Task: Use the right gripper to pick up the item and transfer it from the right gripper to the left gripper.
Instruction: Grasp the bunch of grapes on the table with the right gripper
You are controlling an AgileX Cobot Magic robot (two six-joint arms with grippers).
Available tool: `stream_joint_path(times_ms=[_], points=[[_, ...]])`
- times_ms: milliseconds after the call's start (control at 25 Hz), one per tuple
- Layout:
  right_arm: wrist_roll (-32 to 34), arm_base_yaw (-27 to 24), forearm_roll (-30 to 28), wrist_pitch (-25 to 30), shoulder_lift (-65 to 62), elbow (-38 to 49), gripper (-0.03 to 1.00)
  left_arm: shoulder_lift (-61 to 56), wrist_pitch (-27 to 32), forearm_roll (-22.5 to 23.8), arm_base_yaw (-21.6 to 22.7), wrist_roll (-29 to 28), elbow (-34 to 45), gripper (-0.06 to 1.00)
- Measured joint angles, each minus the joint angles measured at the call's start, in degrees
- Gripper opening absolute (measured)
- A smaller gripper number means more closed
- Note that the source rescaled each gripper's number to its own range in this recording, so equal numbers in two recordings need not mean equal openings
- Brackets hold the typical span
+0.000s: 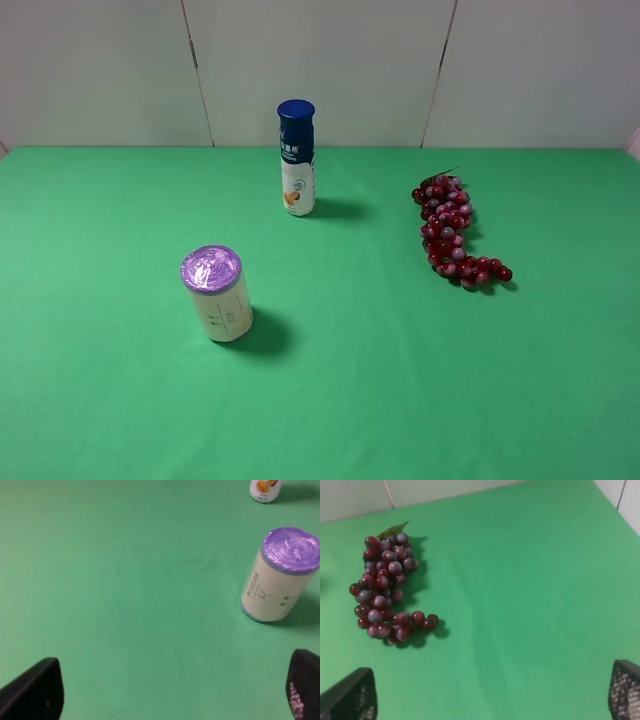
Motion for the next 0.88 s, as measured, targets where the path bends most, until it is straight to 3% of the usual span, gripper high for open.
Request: stream_joint_path(times_ms=[240, 520, 880], points=[[-1.36, 0.0, 0.05, -1.54, 14.79, -0.7, 1.0, 0.0, 0.0, 0.0, 0.0, 0.0, 0.0, 0.85], [-5.81, 0.75, 2.96, -8.7, 38.13, -5.5, 1.0, 0.0, 0.0, 0.0, 0.0, 0.0, 0.0, 0.85], [-7.5, 16.33, 2.83, -19.24, 65.28, -15.57, 1.0, 0.0, -0.06, 0.0, 0.0, 0.0, 0.0, 0.85]])
